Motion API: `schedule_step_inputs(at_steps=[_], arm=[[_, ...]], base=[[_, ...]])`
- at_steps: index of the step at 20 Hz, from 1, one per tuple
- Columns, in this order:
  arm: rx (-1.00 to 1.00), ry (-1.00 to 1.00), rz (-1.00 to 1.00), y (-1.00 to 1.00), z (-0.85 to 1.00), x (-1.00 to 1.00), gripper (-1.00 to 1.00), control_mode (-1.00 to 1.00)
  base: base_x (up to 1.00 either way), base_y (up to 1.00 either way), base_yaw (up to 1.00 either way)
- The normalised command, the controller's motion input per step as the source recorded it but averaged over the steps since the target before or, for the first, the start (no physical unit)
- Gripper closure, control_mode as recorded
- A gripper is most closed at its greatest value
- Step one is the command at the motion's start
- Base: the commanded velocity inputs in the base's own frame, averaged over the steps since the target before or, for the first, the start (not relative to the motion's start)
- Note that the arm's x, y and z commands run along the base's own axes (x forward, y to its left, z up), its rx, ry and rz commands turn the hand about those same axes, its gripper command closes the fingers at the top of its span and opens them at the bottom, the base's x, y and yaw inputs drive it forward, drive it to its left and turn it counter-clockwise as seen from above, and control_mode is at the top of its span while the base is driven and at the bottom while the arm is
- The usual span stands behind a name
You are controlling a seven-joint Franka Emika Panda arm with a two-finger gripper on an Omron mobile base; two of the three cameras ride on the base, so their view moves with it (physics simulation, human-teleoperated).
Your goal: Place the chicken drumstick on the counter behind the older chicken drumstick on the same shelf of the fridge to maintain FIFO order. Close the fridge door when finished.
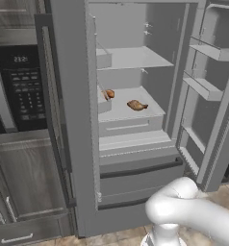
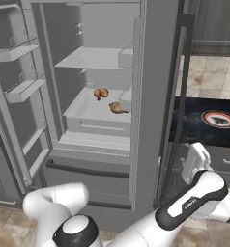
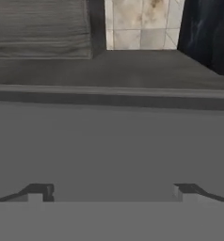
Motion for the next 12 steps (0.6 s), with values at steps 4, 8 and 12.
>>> schedule_step_inputs(at_steps=[4,8,12], arm=[[-0.05,-0.02,0.11,0.8,-0.09,-0.01,-1.0,-1.0],[-0.03,0.0,0.03,1.0,0.0,0.04,-1.0,-1.0],[-0.03,0.0,0.01,1.0,0.01,0.03,-1.0,-1.0]], base=[[0.0,0.0,0.0],[0.0,0.0,0.0],[0.0,0.0,0.0]])
